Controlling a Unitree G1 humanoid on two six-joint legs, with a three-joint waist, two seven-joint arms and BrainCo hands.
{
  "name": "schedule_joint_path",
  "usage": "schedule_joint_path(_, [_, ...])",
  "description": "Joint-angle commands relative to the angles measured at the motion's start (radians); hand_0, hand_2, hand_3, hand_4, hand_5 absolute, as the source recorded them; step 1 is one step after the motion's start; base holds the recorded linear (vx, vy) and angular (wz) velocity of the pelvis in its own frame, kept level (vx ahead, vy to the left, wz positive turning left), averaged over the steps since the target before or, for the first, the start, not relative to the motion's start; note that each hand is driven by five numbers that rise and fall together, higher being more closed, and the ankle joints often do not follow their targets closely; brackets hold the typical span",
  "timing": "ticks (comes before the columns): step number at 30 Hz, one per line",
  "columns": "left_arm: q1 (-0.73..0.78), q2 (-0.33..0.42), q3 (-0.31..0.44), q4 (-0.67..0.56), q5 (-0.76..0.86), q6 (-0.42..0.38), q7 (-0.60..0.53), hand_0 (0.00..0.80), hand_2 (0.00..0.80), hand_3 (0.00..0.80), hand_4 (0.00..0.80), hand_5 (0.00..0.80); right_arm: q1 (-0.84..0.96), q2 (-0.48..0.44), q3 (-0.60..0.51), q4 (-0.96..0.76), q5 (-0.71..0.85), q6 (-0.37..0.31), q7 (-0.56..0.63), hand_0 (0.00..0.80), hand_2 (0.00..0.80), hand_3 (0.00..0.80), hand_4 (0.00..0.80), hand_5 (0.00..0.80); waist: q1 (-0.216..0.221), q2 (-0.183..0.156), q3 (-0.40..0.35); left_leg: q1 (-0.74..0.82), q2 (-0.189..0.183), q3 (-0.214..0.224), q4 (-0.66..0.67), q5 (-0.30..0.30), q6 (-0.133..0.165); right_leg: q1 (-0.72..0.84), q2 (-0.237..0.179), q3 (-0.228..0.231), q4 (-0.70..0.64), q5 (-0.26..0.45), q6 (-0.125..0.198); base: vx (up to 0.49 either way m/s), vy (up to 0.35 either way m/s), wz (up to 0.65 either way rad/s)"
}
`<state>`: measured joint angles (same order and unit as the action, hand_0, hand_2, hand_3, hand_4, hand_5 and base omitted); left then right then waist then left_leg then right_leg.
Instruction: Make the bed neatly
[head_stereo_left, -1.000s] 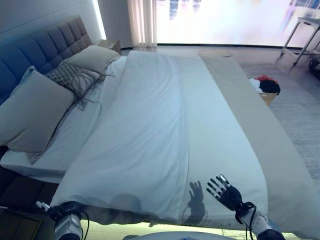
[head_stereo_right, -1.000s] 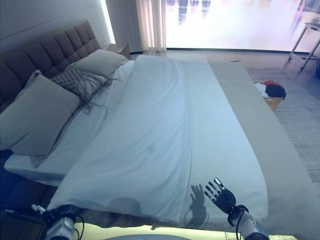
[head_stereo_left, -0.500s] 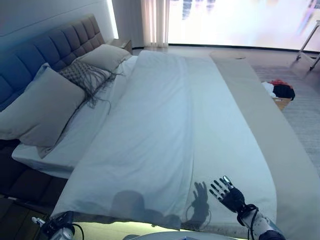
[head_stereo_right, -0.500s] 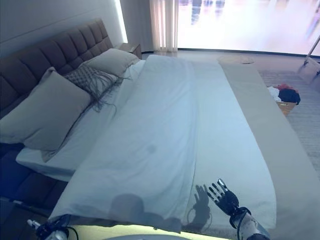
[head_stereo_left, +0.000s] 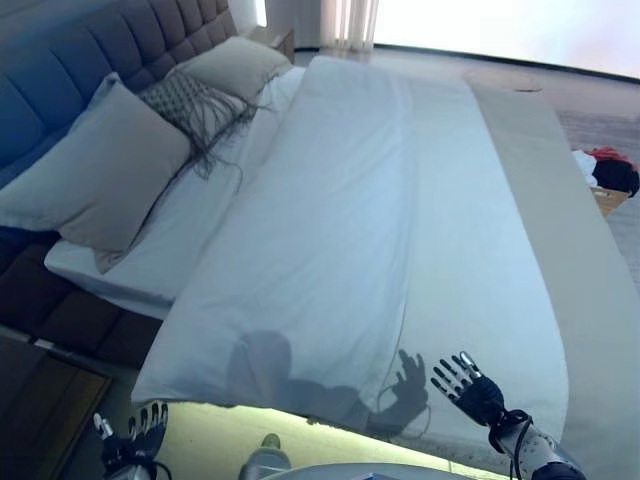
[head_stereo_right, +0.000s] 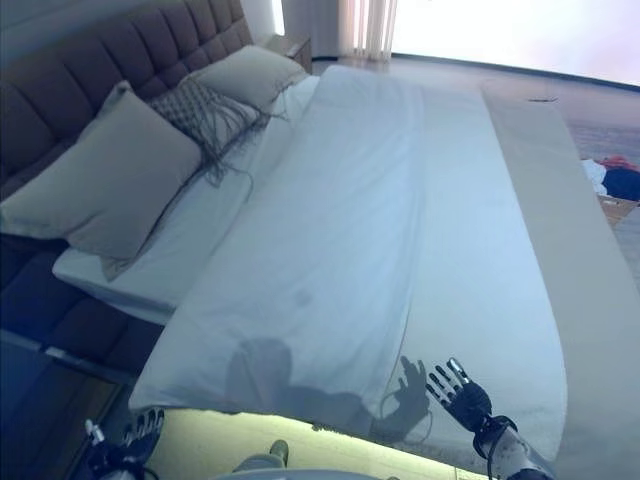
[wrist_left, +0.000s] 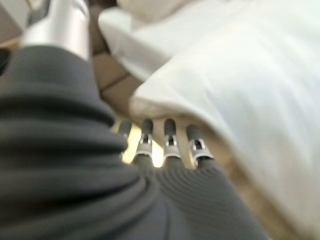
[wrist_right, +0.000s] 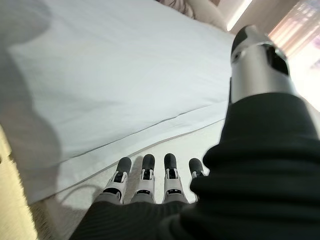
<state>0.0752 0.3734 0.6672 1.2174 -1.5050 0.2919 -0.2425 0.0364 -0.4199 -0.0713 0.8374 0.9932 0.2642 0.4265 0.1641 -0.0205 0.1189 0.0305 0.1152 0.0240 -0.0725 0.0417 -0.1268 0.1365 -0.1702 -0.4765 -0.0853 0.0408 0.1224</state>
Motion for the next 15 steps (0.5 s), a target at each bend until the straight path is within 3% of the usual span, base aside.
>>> schedule_joint_path(1, [0.048, 0.098, -0.047, 0.028, 0.075, -0.030, -0.044, 0.000, 0.000, 0.000, 0.000, 0.000, -0.082, 0.019, -0.012, -0.012, -0.002, -0.005, 0.019, 0.000, 0.000, 0.000, 0.000, 0.000, 0.068, -0.049, 0.035, -0.028, 0.018, 0.032, 0.073, -0.064, 0.023, -0.032, -0.142, 0.030, 0.068, 0.027, 0.066, -0.040, -0.024, 0.37])
schedule_joint_path(7, [0.041, 0.110, -0.070, 0.061, 0.117, -0.059, -0.039, 0.000, 0.000, 0.000, 0.000, 0.000, -0.090, -0.004, -0.012, -0.007, -0.023, 0.004, 0.019, 0.000, 0.000, 0.000, 0.000, 0.000, 0.066, -0.055, 0.039, -0.017, 0.019, 0.040, 0.065, -0.065, 0.026, -0.035, -0.144, 0.023, 0.064, 0.044, 0.072, -0.027, -0.042, 0.31])
schedule_joint_path(15, [0.088, 0.104, -0.049, 0.117, 0.146, -0.036, -0.082, 0.000, 0.000, 0.000, 0.000, 0.000, -0.096, -0.027, -0.054, 0.000, 0.000, 0.014, 0.021, 0.000, 0.000, 0.000, 0.000, 0.000, 0.071, -0.048, 0.043, -0.014, 0.019, 0.040, 0.057, -0.066, 0.027, -0.045, -0.147, 0.020, 0.064, 0.047, 0.073, -0.022, -0.003, 0.00])
